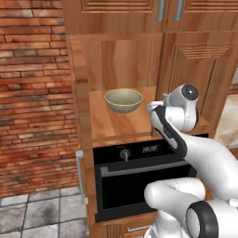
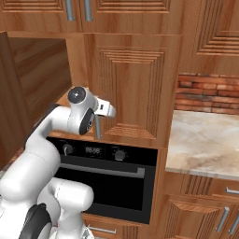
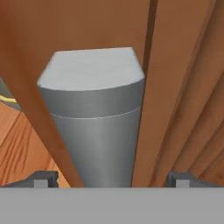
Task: Retrieve the bowl from the cabinet, then place the raw meat into the bowl to avoid contamination.
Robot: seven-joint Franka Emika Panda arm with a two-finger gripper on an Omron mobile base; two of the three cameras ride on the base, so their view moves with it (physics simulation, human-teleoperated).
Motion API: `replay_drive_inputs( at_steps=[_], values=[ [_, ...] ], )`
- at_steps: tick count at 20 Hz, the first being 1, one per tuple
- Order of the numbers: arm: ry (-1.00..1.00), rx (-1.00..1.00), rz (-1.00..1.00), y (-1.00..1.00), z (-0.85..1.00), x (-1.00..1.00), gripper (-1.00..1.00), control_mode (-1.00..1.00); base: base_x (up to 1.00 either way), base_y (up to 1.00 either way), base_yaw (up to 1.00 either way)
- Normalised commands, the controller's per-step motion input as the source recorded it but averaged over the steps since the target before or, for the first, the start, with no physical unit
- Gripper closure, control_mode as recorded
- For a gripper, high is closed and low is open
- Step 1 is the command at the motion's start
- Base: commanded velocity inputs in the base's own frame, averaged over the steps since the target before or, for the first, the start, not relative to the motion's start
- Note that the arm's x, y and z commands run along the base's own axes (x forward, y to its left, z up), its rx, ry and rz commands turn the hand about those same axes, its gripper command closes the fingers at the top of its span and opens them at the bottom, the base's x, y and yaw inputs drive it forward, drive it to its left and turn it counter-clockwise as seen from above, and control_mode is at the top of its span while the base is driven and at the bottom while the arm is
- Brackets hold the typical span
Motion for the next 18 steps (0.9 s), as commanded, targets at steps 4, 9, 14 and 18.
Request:
replay_drive_inputs(
  at_steps=[4,9,14,18],
  values=[
    [-0.05,0.00,0.03,0.00,-0.14,0.28,1.00,-1.00,0.00,0.00,0.00],
    [-0.04,0.00,0.02,0.00,-0.13,0.25,1.00,-1.00,0.00,0.00,0.00],
    [-0.01,0.00,0.01,0.00,-0.14,0.13,1.00,-1.00,0.00,0.00,0.00],
    [0.06,0.01,0.00,-0.02,-0.20,0.00,1.00,-1.00,0.00,0.00,0.00]
  ],
)
